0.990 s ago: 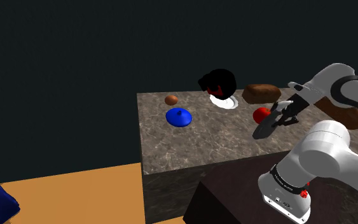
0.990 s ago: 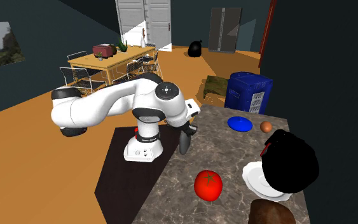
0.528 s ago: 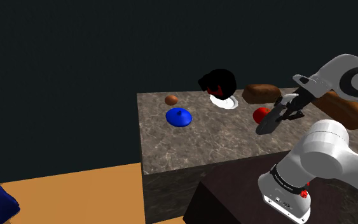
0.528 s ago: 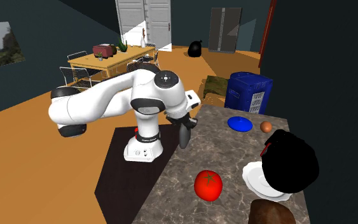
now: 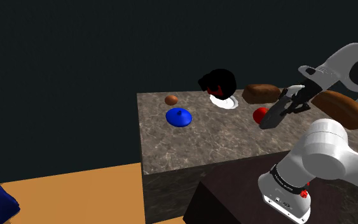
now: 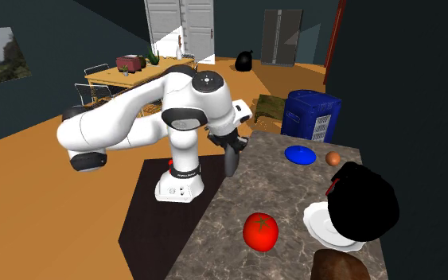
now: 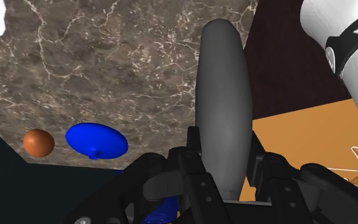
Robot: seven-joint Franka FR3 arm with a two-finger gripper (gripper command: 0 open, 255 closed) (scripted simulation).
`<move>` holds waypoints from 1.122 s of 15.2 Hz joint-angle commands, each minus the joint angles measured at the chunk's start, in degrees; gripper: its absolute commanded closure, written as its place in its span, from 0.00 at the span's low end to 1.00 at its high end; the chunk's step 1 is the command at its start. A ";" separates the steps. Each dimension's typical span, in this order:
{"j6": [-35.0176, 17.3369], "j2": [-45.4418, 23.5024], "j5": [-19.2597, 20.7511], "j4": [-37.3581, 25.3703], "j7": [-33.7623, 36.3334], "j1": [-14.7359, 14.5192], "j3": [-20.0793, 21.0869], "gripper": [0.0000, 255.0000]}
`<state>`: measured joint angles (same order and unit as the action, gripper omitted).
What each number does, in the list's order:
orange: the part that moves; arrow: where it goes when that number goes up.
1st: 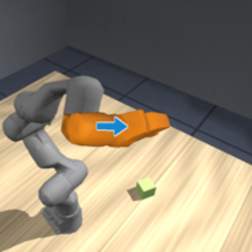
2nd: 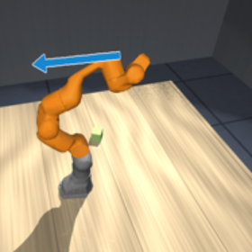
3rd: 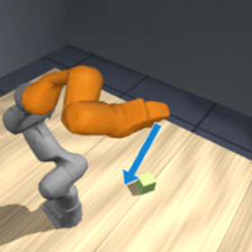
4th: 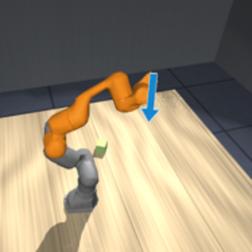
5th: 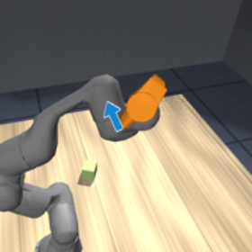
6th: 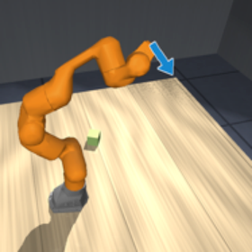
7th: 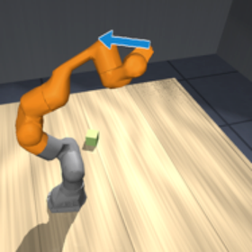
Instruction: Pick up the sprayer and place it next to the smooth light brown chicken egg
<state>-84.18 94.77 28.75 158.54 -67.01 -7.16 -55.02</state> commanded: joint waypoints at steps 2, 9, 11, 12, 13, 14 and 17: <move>0.96 -0.74 -2.20 -2.12 0.81 -1.51 2.49 1.00; 2.70 -2.82 -6.43 -6.61 2.54 -4.48 7.24 1.00; 3.20 -3.51 -7.53 -7.97 2.99 -5.28 8.46 1.00; 3.46 -3.87 -8.07 -8.66 3.21 -5.67 9.05 1.00; 3.72 -4.25 -8.59 -9.36 3.43 -6.06 9.62 1.00; 3.97 -4.63 -9.11 -10.07 3.65 -6.44 10.18 1.00; 4.76 -5.83 -10.60 -12.25 4.26 -7.53 11.79 1.00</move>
<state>-79.68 89.41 18.70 147.12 -62.98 -14.26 -43.81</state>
